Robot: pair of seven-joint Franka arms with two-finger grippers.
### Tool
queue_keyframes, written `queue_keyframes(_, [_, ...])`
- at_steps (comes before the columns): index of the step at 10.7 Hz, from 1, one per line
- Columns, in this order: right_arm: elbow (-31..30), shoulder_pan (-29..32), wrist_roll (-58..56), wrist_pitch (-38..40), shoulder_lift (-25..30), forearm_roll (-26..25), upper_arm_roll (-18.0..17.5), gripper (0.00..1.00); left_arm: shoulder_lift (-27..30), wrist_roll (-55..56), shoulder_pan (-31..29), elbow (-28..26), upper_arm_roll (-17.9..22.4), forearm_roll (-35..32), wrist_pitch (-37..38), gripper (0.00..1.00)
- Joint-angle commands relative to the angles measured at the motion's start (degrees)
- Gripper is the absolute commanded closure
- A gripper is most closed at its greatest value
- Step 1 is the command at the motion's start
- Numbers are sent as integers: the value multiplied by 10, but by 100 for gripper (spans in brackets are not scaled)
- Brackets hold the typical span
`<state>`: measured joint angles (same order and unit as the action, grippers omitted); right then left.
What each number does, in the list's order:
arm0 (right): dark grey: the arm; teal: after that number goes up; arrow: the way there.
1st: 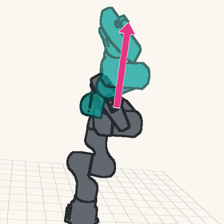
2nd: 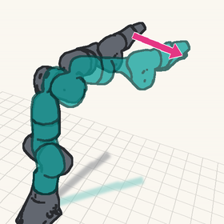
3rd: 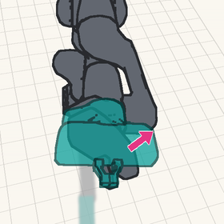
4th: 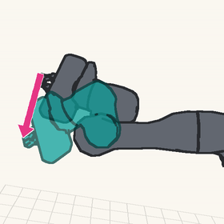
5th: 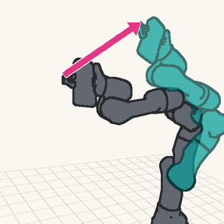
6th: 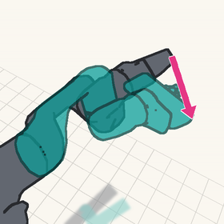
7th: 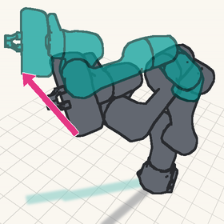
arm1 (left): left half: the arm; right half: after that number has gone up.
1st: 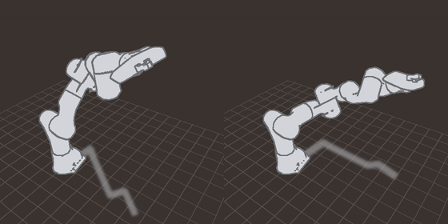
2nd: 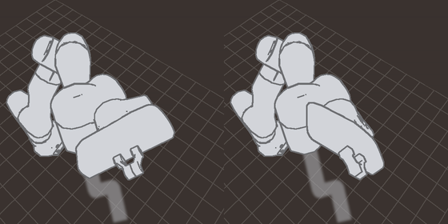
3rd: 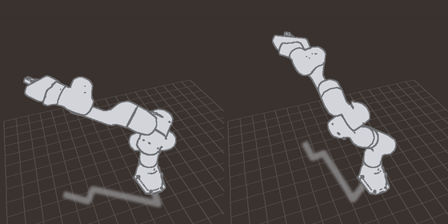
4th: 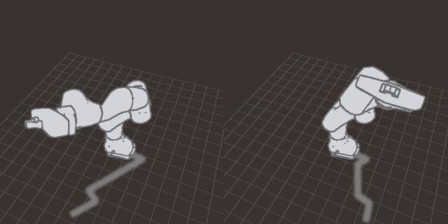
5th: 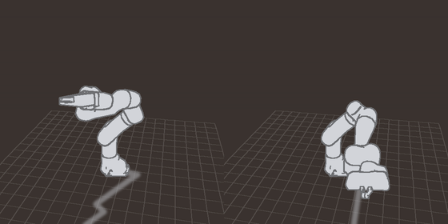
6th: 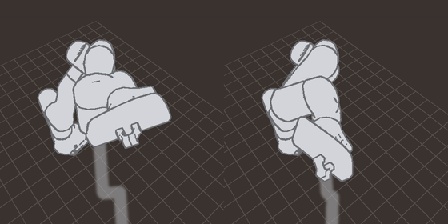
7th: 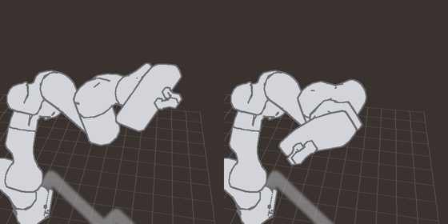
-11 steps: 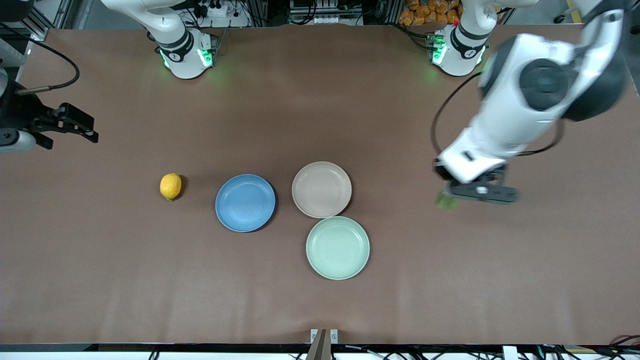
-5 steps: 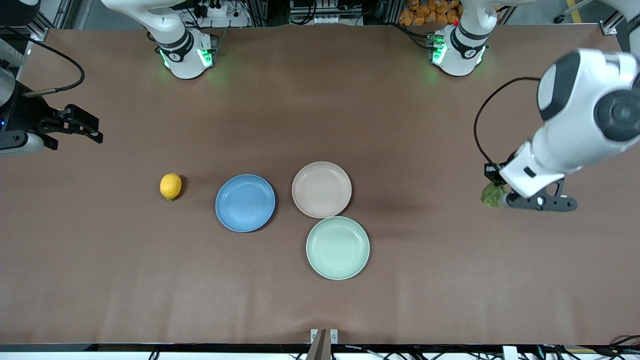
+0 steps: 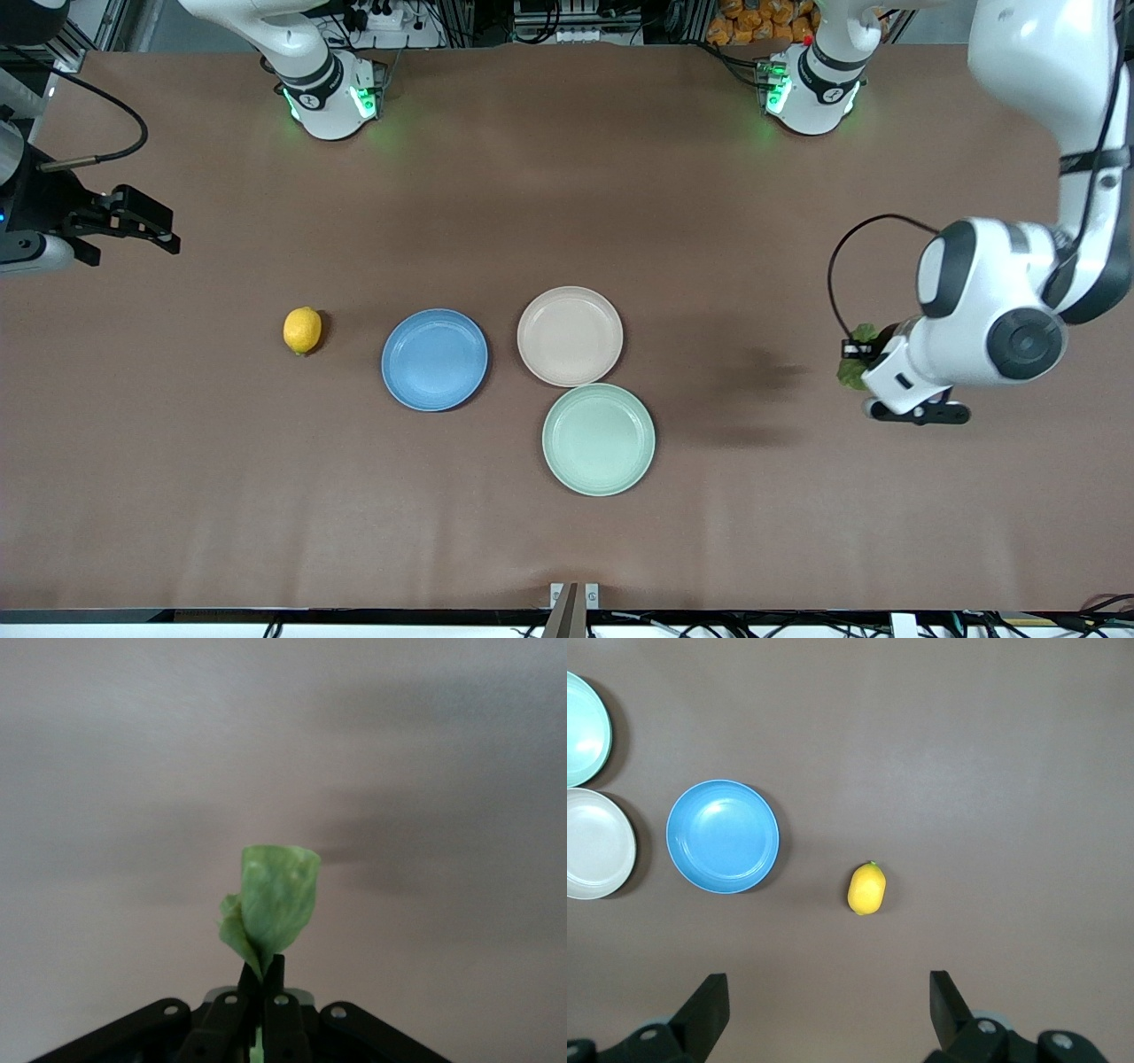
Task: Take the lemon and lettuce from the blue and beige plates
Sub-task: 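Lower the lettuce onto the table beside the plates with the left gripper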
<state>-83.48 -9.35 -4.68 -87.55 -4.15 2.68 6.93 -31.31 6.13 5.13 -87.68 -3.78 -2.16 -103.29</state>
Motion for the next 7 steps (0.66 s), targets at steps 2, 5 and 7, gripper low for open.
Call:
queue_keyframes(2, [-4, 12, -6, -3, 8, -7, -10, 0, -33, 0, 0, 12, 10, 16, -23, 97])
queue_keyframes(5, [-4, 12, -6, -3, 8, -7, -10, 0, -49, -3, 0, 12, 20, 15, -57, 4])
queue_keyframes(7, [-4, 12, -7, -3, 8, -7, -9, 0, -24, -9, 1, 17, 20, 13, -57, 0])
